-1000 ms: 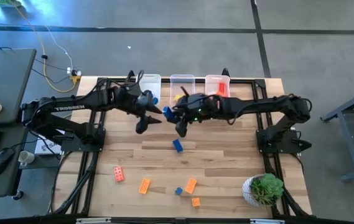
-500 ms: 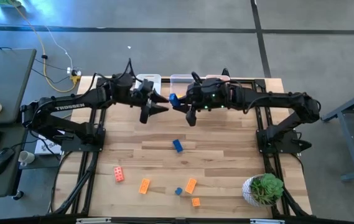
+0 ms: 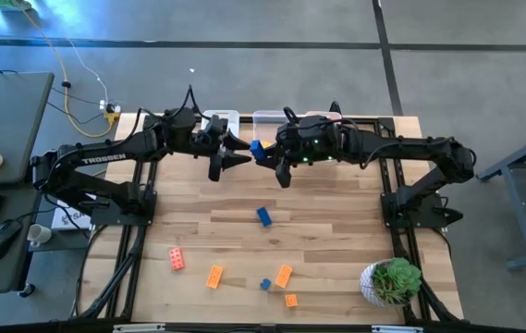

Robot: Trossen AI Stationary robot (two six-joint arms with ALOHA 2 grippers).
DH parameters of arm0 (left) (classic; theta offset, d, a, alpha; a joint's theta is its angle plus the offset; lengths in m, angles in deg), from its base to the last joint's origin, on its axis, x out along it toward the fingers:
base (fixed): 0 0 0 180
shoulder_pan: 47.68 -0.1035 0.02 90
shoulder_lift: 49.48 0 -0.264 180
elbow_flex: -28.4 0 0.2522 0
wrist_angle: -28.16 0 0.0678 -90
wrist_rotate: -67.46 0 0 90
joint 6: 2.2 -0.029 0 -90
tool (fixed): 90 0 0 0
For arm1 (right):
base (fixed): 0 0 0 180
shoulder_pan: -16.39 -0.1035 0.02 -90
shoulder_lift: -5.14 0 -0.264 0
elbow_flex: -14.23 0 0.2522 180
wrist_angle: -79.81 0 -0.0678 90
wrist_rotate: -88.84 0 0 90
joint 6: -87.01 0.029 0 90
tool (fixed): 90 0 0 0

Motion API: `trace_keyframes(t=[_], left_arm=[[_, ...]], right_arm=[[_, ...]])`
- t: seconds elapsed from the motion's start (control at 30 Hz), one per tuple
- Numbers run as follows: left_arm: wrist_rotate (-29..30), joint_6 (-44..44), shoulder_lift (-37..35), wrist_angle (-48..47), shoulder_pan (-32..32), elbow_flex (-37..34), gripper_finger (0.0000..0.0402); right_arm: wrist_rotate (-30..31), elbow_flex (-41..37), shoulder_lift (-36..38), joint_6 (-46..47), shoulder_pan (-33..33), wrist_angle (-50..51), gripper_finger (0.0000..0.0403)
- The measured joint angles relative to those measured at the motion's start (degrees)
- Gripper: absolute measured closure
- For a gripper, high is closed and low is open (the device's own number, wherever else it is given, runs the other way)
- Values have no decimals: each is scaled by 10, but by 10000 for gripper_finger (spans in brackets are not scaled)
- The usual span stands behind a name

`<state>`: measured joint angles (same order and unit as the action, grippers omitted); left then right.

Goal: Sort & place blocks by color
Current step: Put the blue game piece into the left white bin

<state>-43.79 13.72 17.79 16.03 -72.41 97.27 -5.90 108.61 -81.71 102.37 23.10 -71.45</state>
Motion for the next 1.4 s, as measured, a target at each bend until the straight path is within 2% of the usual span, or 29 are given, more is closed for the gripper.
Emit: trace_keyframes(t=[0.33, 0.53, 1.4], left_arm=[[-11, -1, -2, 11, -1, 0, 202], [-74, 0, 1, 13, -4, 0, 202], [-72, -11, 0, 29, -4, 0, 205]], right_arm=[[11, 1, -16, 28, -16, -26, 297], [23, 1, -20, 44, -19, -32, 297], [45, 0, -36, 78, -35, -76, 297]])
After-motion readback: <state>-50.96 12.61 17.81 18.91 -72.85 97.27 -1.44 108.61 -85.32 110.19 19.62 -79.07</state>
